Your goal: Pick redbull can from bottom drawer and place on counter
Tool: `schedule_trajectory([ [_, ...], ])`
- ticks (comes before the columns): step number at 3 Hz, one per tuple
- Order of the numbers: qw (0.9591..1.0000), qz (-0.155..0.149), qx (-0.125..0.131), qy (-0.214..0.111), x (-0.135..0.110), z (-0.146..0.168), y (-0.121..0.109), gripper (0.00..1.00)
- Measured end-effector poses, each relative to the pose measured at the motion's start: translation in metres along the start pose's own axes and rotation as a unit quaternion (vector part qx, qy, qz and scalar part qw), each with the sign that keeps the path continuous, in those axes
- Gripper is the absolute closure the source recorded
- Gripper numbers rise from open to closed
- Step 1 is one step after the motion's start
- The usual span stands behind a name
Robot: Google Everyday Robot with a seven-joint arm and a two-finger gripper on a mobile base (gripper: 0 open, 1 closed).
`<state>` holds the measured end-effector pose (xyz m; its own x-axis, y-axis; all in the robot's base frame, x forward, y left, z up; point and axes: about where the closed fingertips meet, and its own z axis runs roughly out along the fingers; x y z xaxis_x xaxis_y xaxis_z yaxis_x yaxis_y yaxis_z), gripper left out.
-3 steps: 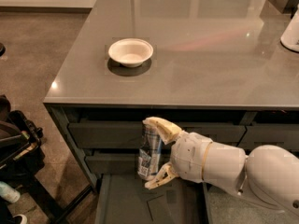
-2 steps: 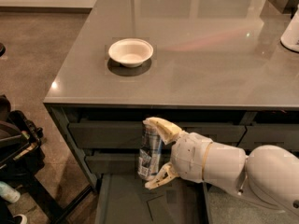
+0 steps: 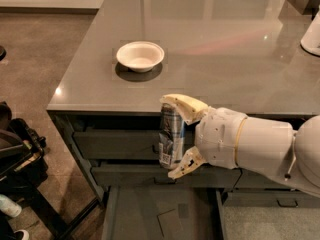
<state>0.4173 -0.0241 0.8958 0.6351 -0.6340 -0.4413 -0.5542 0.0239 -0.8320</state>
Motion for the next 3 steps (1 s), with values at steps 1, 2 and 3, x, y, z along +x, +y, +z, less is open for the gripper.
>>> schedule_trajectory([
  [1,1.0,0.0,0.0,0.0,0.0,0.0,0.0,1.0],
  [2,0.9996,-0.011,-0.025,0.0,0.002,0.002,-0.016,1.0],
  [3,0.9977,-0.023,-0.062,0.016,0.022,-0.006,-0.053,1.0],
])
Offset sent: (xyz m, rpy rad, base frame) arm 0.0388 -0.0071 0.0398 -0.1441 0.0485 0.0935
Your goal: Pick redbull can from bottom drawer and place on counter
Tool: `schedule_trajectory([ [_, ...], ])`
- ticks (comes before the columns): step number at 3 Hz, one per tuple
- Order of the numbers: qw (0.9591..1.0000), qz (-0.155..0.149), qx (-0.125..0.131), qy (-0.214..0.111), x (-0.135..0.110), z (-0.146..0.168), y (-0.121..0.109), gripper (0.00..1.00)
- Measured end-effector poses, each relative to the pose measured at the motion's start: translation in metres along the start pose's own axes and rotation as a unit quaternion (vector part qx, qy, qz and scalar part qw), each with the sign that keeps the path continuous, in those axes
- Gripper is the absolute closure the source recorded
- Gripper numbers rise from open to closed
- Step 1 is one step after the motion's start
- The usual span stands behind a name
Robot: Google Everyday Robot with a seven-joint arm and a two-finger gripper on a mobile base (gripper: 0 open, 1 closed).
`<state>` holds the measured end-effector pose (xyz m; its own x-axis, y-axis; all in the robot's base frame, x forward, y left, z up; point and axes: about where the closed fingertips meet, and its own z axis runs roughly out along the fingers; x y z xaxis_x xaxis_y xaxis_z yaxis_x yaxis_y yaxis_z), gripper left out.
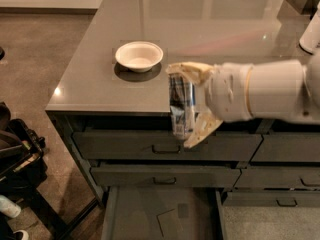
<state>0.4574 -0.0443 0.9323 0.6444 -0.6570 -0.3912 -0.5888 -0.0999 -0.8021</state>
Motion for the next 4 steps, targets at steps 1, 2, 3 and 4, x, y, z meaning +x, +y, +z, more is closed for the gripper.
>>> schedule_trajectory([
  [1,0.9996,-0.006,-0.027,-0.001,0.026,0.003,-0.029,1.0],
  [2,0.9994,-0.017,-0.028,-0.01,0.019,0.01,-0.04,1.0],
  [3,0.9994,-0.019,-0.027,-0.013,0.021,0.009,-0.043,1.0],
  [4,0.9992,-0.02,-0.023,-0.024,0.046,0.008,-0.055,1.0],
])
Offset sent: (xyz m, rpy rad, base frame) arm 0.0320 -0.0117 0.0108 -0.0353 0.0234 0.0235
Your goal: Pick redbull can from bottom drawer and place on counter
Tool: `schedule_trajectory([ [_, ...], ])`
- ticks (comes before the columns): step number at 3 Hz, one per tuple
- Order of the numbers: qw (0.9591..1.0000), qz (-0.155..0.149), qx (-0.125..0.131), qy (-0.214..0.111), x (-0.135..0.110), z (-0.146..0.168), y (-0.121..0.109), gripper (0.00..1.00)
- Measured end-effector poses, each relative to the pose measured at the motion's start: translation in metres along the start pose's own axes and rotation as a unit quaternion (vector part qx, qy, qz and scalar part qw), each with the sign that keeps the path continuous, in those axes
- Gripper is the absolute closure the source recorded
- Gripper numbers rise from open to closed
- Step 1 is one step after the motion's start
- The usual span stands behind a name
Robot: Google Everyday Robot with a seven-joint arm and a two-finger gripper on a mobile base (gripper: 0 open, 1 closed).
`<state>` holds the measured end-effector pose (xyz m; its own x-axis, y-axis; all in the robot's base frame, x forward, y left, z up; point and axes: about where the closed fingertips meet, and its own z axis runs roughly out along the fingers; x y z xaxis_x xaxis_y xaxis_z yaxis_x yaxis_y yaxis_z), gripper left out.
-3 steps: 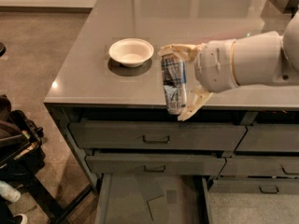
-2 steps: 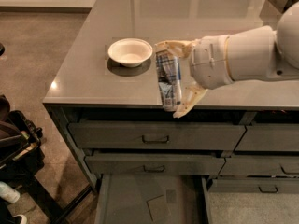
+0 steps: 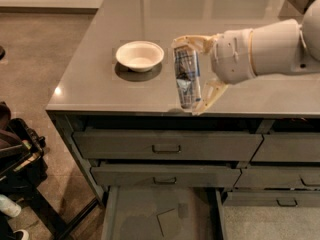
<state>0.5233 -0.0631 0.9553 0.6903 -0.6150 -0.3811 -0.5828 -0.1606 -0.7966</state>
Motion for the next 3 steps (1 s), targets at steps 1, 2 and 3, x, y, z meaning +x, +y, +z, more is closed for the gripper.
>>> schedule_trajectory([
  [1,0.9998,0.008,-0.007,-0.015,0.038,0.003,-0.016,1.0],
  [2,0.9987,0.032,-0.019,-0.034,0.07,0.014,-0.017,1.0],
  [3,0.9972,0.054,-0.028,-0.043,0.092,0.024,-0.012,1.0],
])
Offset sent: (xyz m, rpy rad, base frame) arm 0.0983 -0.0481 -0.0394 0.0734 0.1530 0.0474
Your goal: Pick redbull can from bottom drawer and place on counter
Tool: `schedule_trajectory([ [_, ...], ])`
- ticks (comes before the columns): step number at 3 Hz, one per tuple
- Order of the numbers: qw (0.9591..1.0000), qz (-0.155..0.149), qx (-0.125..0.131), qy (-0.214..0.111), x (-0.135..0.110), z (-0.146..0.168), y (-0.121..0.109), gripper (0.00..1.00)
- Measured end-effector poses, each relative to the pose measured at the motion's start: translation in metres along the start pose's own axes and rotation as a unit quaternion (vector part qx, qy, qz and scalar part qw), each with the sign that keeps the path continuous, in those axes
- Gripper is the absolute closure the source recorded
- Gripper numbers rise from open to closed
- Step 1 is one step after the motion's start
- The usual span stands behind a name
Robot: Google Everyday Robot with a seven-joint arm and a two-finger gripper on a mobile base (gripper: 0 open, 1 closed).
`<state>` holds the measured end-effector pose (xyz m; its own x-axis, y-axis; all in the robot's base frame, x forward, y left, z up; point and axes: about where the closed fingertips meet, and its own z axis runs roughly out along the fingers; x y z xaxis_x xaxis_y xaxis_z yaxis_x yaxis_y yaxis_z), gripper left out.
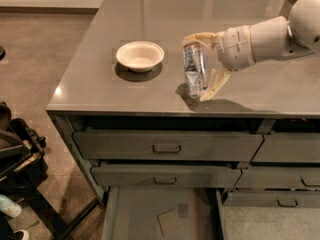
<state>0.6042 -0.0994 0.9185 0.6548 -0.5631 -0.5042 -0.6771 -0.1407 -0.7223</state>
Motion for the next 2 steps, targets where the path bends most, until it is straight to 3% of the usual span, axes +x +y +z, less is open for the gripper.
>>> schedule_trajectory([
  [1,0.9997,0.024,-0.003,-0.007,0.0171,0.0085,0.0088,1.0],
  [2,0.9996,0.025,-0.003,-0.008,0.0179,0.0092,0.0095,0.82],
])
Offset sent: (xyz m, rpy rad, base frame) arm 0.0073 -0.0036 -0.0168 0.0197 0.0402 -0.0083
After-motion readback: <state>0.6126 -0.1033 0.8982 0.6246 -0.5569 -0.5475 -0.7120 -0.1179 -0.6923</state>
